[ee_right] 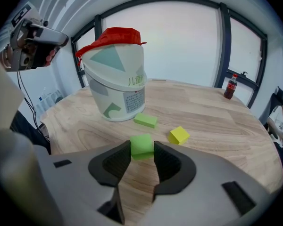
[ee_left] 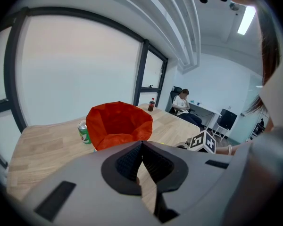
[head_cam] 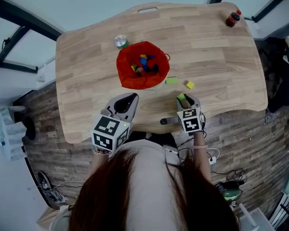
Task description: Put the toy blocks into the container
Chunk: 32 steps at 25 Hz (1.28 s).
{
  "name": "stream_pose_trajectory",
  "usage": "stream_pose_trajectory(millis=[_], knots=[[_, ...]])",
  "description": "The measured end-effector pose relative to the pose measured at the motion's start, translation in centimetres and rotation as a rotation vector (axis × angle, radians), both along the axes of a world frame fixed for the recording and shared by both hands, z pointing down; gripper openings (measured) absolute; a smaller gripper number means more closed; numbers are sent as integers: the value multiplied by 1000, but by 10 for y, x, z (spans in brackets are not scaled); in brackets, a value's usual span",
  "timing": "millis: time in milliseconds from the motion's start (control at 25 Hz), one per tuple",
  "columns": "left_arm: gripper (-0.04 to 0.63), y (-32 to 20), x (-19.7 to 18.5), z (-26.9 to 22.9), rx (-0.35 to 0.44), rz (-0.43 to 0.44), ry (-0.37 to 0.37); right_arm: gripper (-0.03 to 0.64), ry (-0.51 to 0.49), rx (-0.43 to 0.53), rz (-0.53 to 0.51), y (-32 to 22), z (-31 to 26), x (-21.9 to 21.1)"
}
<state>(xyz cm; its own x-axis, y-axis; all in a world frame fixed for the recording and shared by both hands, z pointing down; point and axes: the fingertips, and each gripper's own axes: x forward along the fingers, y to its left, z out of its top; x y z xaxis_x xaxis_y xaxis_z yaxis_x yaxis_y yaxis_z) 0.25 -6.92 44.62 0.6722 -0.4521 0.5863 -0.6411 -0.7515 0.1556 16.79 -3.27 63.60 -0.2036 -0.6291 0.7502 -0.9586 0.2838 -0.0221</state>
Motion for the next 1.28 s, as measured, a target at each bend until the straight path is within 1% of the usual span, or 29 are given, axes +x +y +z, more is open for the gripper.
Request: stream_pose_trajectory(millis=[280,840,1080,1280], knots=[[9,2,-4,-8,18,12,26,163,-12,42,35,-1,-18,-6],[9,4,-6,-19,38,42,87,163,-26,85,99,3,-49,-11],[9,3,-9,-21,43,56,106,163,-63,111,146,3,-64,-14],[9,1,-18,-21,41,43,110,164,-108,151,179,-1,-81,-18]])
